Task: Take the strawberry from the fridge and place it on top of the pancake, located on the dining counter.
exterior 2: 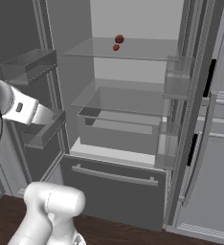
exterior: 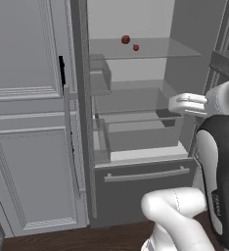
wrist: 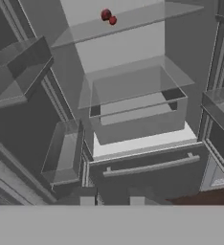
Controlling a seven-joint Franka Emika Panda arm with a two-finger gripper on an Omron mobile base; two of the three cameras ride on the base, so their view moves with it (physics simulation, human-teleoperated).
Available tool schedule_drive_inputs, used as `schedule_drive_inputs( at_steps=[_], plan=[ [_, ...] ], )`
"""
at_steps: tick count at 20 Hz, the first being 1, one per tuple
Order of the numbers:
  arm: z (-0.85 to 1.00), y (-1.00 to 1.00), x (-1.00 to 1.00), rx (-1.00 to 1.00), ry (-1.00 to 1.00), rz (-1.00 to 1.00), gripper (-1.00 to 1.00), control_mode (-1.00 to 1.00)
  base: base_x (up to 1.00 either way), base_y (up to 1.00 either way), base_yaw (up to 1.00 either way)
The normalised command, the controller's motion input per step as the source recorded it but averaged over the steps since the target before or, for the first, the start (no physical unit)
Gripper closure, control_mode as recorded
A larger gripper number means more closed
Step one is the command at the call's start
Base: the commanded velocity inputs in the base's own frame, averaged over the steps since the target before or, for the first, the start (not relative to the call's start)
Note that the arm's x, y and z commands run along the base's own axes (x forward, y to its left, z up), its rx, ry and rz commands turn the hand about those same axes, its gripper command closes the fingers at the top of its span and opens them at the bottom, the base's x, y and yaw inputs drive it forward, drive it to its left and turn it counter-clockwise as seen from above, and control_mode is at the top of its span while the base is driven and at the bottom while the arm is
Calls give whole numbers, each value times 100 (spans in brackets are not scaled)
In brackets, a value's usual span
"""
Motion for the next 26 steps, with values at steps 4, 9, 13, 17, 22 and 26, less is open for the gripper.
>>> schedule_drive_inputs(
  at_steps=[4,9,13,17,22,26],
  plan=[
    [0,0,-26,-5,-8,0,-100,-100,0,0,0],
    [15,0,-13,-13,1,0,-100,-100,0,0,0],
    [19,-5,-20,-14,-3,0,-100,-100,0,0,0],
    [23,0,-30,-2,-24,1,-100,-100,0,0,0],
    [24,-9,-13,0,-14,0,-100,100,0,-6,0],
    [0,0,0,0,0,0,-100,100,28,-33,0]
  ],
)
